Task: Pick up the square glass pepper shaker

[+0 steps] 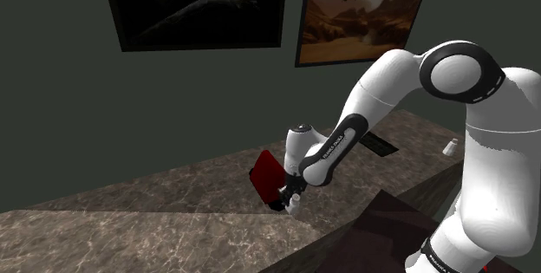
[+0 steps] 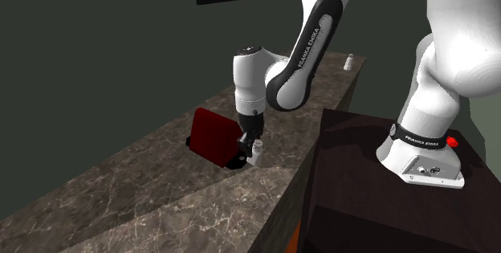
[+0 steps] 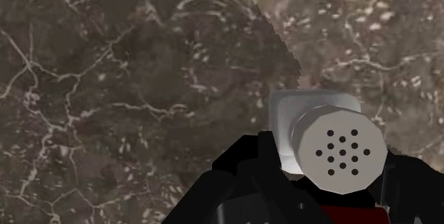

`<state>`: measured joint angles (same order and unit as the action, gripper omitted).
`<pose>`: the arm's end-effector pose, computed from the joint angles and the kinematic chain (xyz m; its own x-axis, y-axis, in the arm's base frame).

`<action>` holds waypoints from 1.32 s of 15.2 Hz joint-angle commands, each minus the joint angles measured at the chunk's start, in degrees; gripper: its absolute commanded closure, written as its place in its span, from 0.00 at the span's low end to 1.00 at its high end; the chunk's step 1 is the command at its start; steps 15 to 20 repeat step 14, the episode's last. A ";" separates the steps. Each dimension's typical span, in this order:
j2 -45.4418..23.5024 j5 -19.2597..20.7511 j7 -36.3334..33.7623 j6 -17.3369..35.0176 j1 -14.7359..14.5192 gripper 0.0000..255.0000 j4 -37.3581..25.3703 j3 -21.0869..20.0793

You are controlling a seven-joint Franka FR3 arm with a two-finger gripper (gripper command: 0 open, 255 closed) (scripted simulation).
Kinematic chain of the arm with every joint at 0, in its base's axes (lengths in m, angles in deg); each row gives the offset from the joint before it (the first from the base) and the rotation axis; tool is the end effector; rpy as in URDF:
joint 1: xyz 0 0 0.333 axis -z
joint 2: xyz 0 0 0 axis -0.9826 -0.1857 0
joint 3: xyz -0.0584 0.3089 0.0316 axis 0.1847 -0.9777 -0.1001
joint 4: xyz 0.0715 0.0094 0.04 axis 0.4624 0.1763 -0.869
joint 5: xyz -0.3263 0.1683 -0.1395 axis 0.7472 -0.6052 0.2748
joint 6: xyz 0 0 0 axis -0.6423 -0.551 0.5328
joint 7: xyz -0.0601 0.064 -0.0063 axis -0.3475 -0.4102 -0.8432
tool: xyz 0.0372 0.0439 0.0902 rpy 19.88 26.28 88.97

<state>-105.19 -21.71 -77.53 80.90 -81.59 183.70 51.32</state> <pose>0.4745 0.1108 0.1609 0.9847 -0.1721 -0.0287 -0.1717 -0.9850 0.0160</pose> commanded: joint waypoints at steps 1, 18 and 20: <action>1.65 -0.69 0.40 -1.40 0.32 1.00 0.25 -0.58; 10.48 -4.77 3.34 -9.31 1.82 1.00 0.97 -2.82; 10.48 -4.77 3.34 -9.31 1.82 1.00 0.97 -2.82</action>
